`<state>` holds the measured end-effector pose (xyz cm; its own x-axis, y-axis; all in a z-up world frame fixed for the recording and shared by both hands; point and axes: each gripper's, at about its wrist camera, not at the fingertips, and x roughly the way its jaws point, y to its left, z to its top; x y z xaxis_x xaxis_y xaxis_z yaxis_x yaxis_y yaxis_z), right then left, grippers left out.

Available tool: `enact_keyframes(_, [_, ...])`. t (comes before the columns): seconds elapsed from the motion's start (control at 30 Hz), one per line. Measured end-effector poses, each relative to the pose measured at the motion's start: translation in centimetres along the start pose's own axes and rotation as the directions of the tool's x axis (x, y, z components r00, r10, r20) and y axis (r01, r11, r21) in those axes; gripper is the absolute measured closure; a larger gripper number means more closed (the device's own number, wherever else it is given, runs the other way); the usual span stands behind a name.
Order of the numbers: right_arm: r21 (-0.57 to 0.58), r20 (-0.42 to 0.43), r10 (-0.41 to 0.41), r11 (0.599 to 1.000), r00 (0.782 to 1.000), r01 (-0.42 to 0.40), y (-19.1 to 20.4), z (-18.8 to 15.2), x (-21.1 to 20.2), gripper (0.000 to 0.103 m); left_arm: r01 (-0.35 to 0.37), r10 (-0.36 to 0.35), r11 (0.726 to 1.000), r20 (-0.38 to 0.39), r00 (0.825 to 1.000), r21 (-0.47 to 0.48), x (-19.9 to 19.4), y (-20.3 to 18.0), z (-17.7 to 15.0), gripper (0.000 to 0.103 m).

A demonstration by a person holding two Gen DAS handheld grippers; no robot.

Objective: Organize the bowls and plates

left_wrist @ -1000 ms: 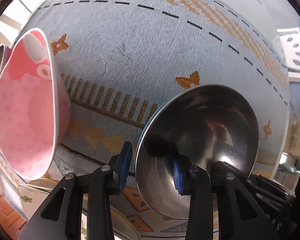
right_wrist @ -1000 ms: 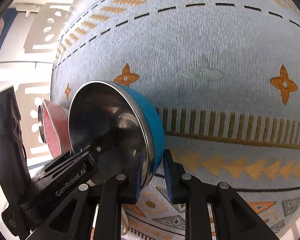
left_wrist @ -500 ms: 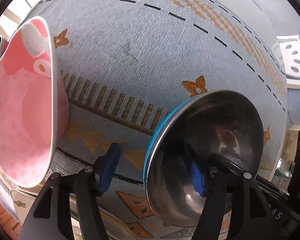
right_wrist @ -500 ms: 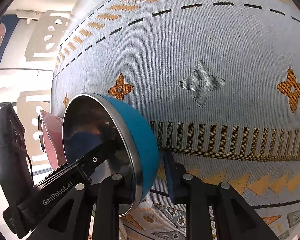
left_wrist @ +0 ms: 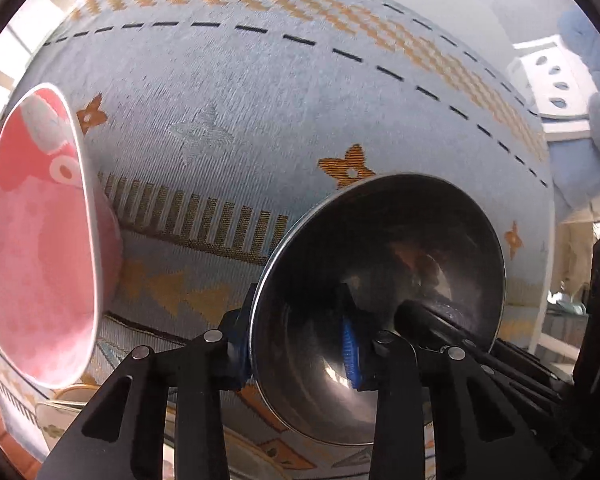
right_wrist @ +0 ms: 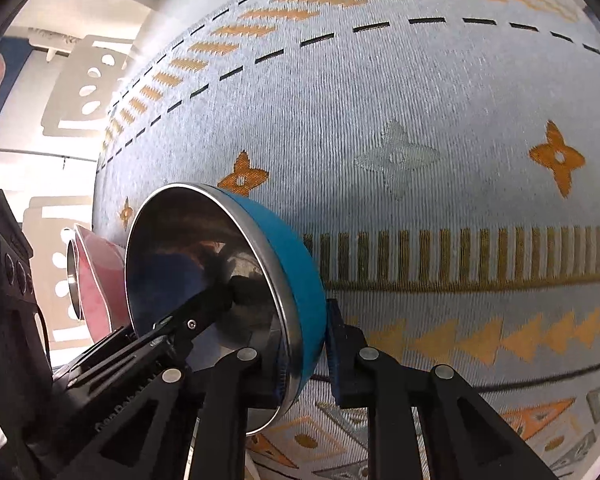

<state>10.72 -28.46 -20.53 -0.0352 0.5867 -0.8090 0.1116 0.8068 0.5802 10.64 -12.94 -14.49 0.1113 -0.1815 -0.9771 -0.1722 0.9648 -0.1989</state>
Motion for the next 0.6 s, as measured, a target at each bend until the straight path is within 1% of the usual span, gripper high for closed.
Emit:
enact_keyframes(0.1, [0.004,0.022,-0.01,1.0,1.0,0.01,0.6,-0.6,-1.2,0.087,0.0,-0.001,0.999,0.015,1.0,0.049,-0.9,-0.2,0.0,0.072])
enact_keyframes(0.17, [0.002,0.035,-0.022,1.0,0.999,0.022,1.1,-0.8,-2.0,0.087,0.016,-0.017,0.998,0.026,1.0,0.06,-1.6,-0.1,0.0,0.072])
enact_keyframes(0.33, [0.007,0.066,-0.036,0.999,0.997,0.036,2.7,-1.0,-4.3,0.087,0.039,-0.042,0.997,0.051,0.998,0.065,-3.9,0.1,0.8,0.072])
enact_keyframes(0.4, [-0.005,0.082,-0.045,0.999,0.996,0.045,3.7,-0.8,-5.5,0.087,0.051,-0.055,0.997,0.068,0.996,0.066,-5.2,0.7,0.9,0.072])
enact_keyframes(0.6, [-0.047,0.113,-0.058,0.997,0.992,0.064,7.0,-0.6,-7.0,0.087,0.073,-0.078,0.996,0.109,0.991,0.049,-8.1,3.3,1.8,0.072])
